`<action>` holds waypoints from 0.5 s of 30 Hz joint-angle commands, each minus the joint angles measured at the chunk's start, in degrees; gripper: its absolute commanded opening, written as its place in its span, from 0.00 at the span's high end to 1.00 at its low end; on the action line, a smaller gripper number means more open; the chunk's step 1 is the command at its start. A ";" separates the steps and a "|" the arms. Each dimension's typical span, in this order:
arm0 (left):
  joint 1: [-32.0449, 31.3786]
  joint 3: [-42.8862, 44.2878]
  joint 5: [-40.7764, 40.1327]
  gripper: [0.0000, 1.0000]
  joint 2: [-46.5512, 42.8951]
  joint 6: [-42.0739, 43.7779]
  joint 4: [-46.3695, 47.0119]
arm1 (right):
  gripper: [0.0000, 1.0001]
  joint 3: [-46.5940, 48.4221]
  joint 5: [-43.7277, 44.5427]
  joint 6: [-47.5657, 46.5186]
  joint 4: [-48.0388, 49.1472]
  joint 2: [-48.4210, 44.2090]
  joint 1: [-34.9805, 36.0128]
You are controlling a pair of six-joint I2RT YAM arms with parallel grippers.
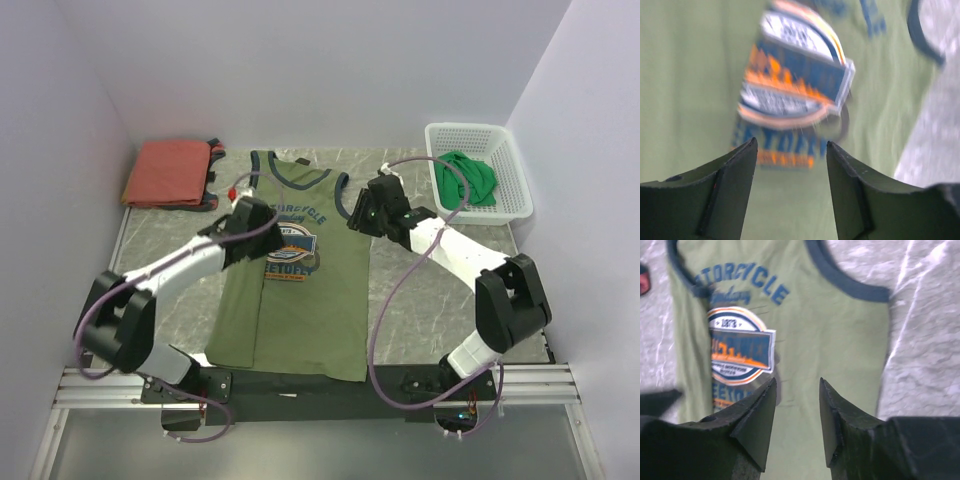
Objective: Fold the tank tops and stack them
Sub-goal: Fold the tank top
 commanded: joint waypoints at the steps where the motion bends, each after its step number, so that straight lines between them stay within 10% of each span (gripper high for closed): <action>1: -6.49 -5.79 0.46 0.38 -6.40 -2.28 4.07 | 0.54 2.78 -4.46 -1.99 1.55 3.05 -2.24; 15: -34.37 -7.50 -1.01 0.50 -8.45 -8.08 3.12 | 0.56 2.52 -2.87 -4.10 2.15 12.71 -11.38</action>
